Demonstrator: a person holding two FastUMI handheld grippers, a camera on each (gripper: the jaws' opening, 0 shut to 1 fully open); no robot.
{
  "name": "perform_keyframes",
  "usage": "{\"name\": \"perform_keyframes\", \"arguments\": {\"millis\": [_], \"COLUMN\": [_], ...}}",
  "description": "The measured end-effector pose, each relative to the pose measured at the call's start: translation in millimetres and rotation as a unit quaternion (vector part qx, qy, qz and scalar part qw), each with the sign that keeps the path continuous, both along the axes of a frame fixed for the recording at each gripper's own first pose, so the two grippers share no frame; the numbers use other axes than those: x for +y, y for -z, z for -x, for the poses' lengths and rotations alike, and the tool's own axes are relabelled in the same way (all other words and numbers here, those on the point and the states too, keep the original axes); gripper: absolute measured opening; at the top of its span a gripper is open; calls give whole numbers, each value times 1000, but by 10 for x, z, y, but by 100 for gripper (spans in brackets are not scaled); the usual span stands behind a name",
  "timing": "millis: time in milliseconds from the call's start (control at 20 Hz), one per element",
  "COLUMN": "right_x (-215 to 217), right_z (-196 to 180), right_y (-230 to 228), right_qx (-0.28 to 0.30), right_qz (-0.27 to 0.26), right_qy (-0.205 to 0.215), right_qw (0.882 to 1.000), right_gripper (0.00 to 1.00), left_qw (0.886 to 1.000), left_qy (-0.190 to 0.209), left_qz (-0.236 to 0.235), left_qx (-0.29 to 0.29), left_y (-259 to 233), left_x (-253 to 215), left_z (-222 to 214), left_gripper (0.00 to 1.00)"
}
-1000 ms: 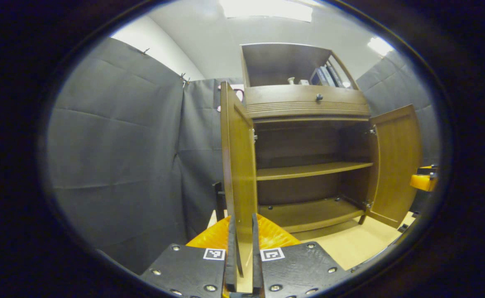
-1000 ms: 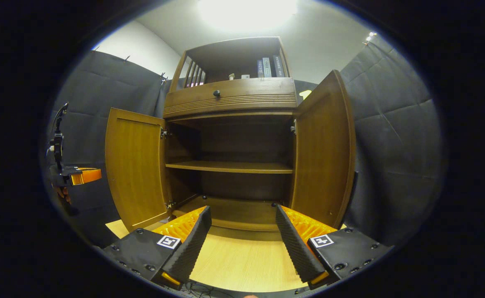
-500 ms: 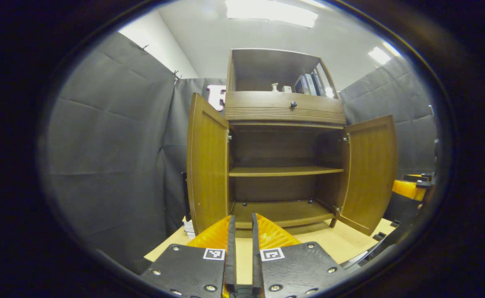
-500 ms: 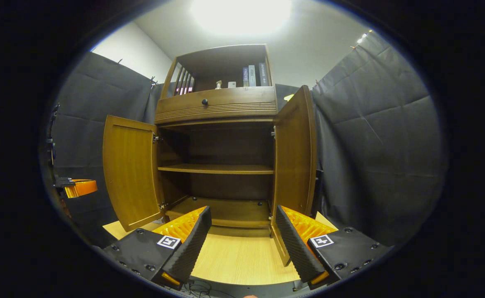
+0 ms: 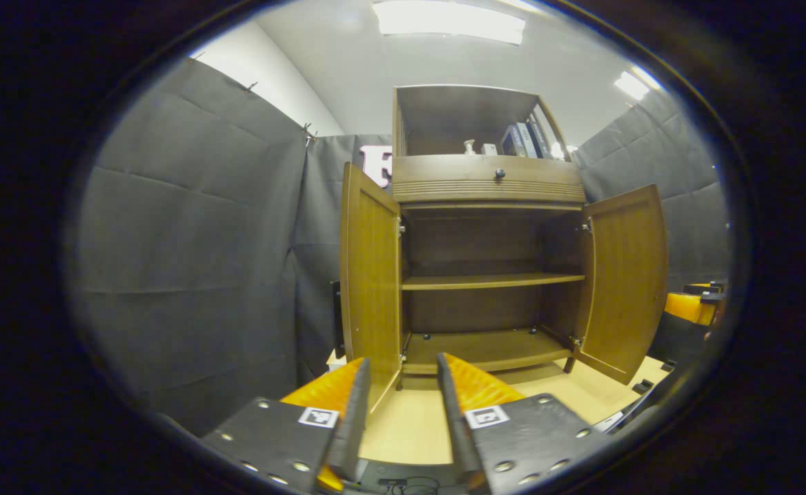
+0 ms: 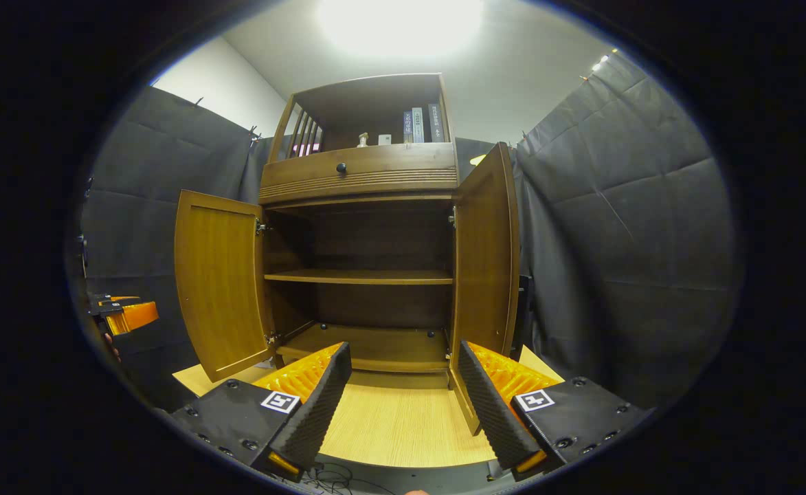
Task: Open the right door of the double-door shoe cabinet with the right hand, and open the left door with the left hand.
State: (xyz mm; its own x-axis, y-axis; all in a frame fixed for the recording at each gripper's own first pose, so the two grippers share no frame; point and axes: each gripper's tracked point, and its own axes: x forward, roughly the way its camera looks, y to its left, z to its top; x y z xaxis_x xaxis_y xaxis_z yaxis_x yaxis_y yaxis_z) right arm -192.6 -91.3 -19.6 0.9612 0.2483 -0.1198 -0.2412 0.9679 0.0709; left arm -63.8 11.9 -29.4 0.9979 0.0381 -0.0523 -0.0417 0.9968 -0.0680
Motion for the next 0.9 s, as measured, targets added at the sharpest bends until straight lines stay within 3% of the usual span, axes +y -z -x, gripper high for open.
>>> {"name": "perform_keyframes", "arguments": {"millis": [150,450,500,550,850,900], "right_x": [14,-26,-35,-43,-52,-50], "right_z": [-6,-20,-24,-28,-52,-60], "right_y": [3,18,21,20,42,35], "right_qx": [0,2,2,3,4,3], "right_qz": [-1,-2,-3,-4,-4,-4], "right_qy": [-2,2,4,5,7,7], "right_qw": [1000,1000,1000,1000,1000,1000], "right_gripper": [98,98,93,98,98,93], "left_qw": [1000,999,999,999,999,999], "left_qy": [-16,-27,-28,-28,-26,-25], "left_qz": [-9,-16,-16,-17,-21,-21], "left_qx": [-6,-10,-8,-5,-8,-8], "left_y": [-33,-45,-25,-18,-47,-33], "left_x": [85,121,124,126,119,112], "left_z": [27,-11,-20,-34,-98,-112], "left_gripper": [94,94,94,94,94,94]}}
